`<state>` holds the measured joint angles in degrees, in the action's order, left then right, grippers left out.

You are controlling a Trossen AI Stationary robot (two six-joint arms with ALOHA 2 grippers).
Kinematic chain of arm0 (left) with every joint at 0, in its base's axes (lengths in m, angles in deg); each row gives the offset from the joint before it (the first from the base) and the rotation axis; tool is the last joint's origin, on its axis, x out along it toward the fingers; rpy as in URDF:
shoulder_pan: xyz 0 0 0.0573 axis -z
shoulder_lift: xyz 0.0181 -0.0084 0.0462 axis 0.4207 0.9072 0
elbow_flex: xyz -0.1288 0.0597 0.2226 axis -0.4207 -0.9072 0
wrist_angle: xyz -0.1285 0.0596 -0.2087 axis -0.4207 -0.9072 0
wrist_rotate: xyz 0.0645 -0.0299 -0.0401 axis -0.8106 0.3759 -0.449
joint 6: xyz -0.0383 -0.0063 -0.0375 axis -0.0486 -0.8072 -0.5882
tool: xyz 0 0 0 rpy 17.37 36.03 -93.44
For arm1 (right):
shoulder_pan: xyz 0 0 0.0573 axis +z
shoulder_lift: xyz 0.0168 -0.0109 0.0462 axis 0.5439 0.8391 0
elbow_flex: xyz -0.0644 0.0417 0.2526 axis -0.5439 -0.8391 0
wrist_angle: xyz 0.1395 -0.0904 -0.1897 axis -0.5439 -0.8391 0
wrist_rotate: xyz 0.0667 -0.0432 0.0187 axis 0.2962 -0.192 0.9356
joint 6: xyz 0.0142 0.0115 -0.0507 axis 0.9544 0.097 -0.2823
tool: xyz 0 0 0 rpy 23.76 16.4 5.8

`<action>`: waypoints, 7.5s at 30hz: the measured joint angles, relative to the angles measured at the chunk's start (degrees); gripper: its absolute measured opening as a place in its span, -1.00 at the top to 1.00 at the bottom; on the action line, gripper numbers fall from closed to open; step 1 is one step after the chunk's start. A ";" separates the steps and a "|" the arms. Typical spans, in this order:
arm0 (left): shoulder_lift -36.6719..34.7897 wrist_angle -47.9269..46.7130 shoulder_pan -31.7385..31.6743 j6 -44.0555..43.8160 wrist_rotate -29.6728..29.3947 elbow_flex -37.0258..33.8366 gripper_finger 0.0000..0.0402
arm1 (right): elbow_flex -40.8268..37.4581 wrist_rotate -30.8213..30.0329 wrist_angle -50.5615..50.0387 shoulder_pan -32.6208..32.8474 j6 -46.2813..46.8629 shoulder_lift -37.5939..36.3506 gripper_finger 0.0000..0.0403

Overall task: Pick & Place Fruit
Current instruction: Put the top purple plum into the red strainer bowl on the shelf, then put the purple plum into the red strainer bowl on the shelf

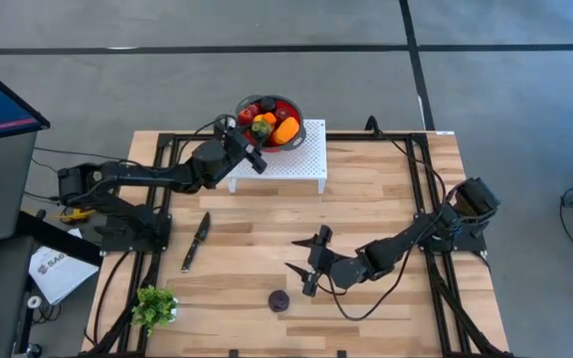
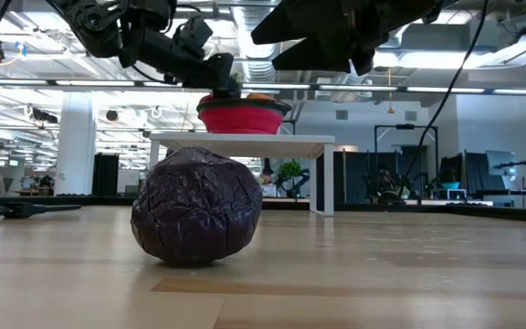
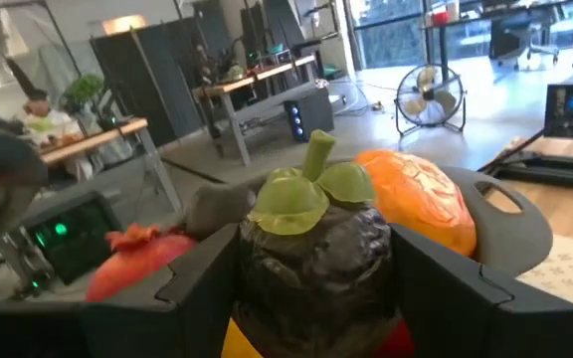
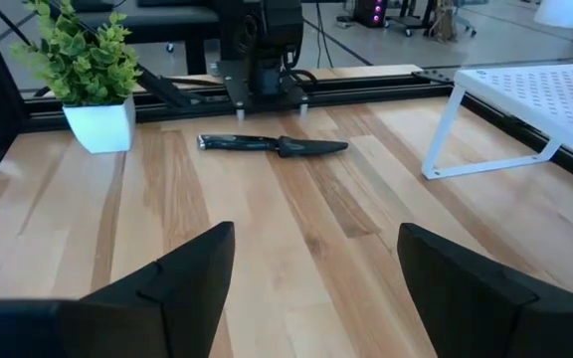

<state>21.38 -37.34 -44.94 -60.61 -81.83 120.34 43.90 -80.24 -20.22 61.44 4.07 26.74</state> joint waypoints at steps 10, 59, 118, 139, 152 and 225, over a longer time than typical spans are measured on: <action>0.00 0.11 -1.02 -3.45 -0.01 -1.41 -0.27 | 0.00 0.02 0.11 0.00 0.00 0.00 -0.37; 0.56 -9.05 1.43 9.20 4.61 6.72 -0.01 | 0.00 0.15 1.34 -1.49 0.02 0.02 -0.37; -9.09 -30.33 49.01 -12.34 -7.65 0.86 0.98 | 1.74 32.73 2.60 -0.91 -5.44 8.48 -0.37; -8.83 -18.65 61.19 -54.29 -21.01 -23.35 0.99 | 15.28 49.55 -10.35 -8.19 -15.59 19.76 -0.22; -8.83 -18.16 61.19 -54.27 -23.03 -23.40 0.99 | 15.20 49.41 -9.90 -8.74 -14.72 19.69 0.16; -8.83 -12.22 43.77 -34.90 -20.52 -23.38 0.99 | 79.06 44.84 -65.01 -55.49 -18.67 25.14 -0.10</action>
<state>12.55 -49.56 -1.18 -95.52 -102.35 96.96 122.96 -35.40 -85.23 5.95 -14.59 51.88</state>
